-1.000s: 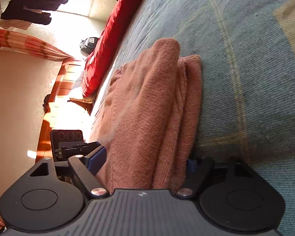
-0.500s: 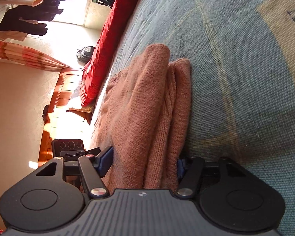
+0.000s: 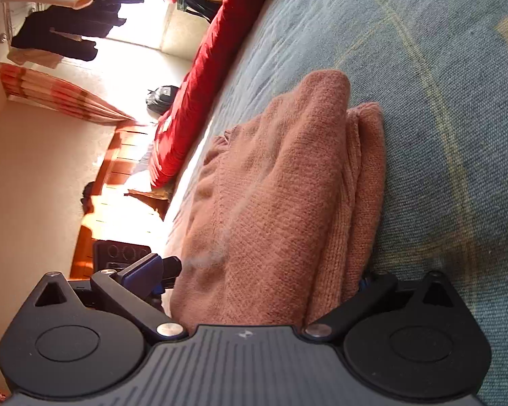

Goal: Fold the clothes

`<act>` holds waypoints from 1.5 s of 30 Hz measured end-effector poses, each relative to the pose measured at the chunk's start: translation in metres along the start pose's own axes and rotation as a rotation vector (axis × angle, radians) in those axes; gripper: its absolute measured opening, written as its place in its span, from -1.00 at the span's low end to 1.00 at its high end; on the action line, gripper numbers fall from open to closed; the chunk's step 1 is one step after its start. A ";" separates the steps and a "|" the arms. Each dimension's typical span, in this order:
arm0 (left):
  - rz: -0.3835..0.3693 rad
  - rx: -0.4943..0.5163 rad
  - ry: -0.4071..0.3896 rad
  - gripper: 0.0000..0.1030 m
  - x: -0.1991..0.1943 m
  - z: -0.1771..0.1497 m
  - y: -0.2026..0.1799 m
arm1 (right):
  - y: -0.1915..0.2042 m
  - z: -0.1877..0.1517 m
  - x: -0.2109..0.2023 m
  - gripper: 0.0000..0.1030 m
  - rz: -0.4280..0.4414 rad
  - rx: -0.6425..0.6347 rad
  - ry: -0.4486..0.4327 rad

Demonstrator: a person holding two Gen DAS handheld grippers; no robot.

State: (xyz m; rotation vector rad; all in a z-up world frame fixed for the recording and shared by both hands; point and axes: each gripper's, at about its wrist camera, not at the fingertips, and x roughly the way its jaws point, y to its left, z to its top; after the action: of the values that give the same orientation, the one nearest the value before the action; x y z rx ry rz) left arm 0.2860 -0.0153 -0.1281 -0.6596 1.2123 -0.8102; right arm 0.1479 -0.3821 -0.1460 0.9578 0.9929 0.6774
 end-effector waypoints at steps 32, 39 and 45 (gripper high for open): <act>-0.005 -0.009 -0.131 0.66 -0.106 -0.008 -0.017 | 0.094 -0.017 0.030 1.00 0.013 0.009 0.042; 0.015 -0.029 -0.198 0.66 -0.170 -0.022 0.011 | 0.127 -0.019 0.081 1.00 0.024 -0.033 0.109; 0.036 -0.052 -0.254 0.66 -0.214 -0.040 0.032 | 0.152 -0.023 0.130 1.00 0.040 -0.053 0.170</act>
State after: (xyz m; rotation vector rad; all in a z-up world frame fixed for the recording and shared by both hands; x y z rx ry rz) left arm 0.2218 0.1793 -0.0473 -0.7573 1.0144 -0.6451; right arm 0.1725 -0.2003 -0.0642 0.8863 1.1015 0.8250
